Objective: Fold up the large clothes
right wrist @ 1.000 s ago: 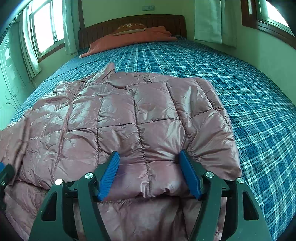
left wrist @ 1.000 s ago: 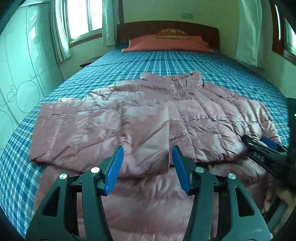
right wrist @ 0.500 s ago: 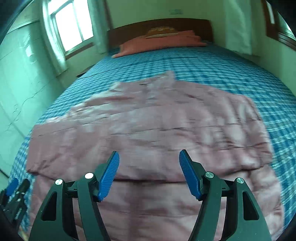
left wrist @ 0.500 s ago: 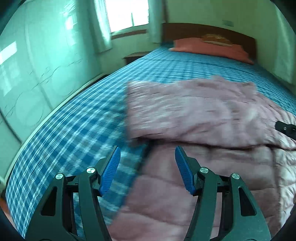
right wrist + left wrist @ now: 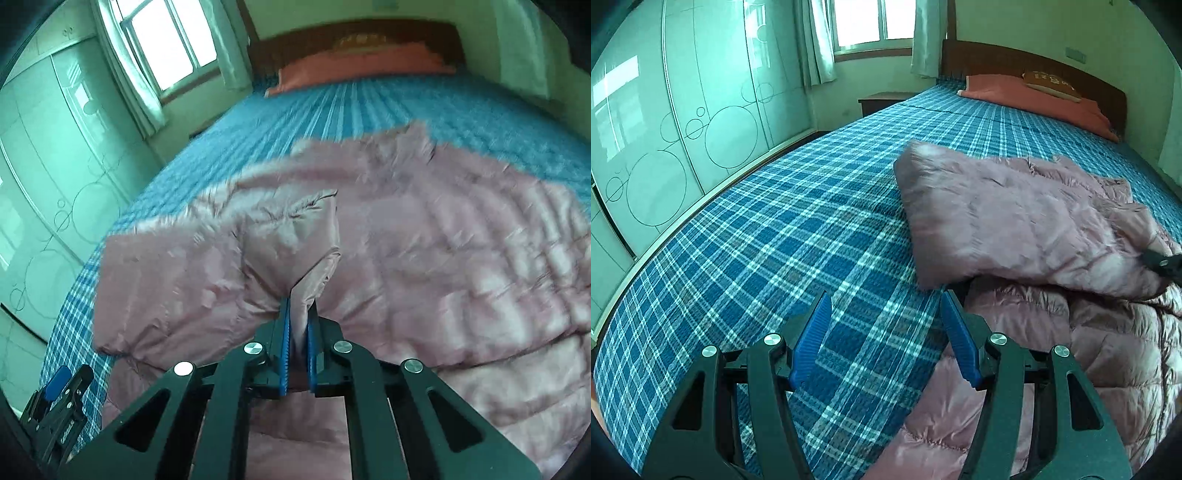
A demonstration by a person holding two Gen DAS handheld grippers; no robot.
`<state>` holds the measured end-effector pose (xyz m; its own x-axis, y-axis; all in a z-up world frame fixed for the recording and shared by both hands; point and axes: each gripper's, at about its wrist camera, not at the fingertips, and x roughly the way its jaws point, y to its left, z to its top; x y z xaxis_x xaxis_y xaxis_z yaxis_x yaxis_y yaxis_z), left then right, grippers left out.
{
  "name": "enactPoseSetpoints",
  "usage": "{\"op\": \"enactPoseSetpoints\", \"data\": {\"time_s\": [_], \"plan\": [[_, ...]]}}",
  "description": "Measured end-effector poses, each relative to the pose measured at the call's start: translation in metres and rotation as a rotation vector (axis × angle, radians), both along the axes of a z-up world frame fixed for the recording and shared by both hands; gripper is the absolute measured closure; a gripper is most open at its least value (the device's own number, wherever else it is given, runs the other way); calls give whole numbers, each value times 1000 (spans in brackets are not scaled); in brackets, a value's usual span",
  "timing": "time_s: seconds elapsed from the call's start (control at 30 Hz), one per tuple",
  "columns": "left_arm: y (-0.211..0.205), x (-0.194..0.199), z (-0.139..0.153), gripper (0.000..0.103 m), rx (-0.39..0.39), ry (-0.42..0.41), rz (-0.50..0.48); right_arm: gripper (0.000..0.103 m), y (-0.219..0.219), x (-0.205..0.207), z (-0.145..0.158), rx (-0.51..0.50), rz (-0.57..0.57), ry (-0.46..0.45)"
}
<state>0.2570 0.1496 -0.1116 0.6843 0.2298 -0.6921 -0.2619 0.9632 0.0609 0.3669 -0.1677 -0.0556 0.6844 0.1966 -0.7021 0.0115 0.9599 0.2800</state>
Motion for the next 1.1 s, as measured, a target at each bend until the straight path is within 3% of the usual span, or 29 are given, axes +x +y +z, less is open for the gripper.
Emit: {"op": "enactPoseSetpoints", "data": {"time_s": [0.13, 0.23, 0.53, 0.63, 0.73, 0.93, 1.1], "plan": [[-4, 7, 6, 42, -2, -15, -9, 96, -51, -8, 21, -31, -66, -44], [-15, 16, 9, 42, 12, -17, -30, 96, -86, -11, 22, -110, -124, -46], [-50, 39, 6, 42, 31, -1, -89, 96, -180, -11, -17, -149, -242, 64], [-65, 50, 1, 42, 35, 19, -113, 94, -197, -9, -36, -71, -243, 113], [-75, 60, 0, 42, 40, 26, -133, 85, -205, -13, -34, -30, -261, 108], [-88, 95, 7, 42, 45, 13, -142, 84, -201, -12, -3, -71, -294, 3], [-90, 136, 3, 42, 35, 23, -115, 84, -195, 32, -18, -76, -254, 27]]}}
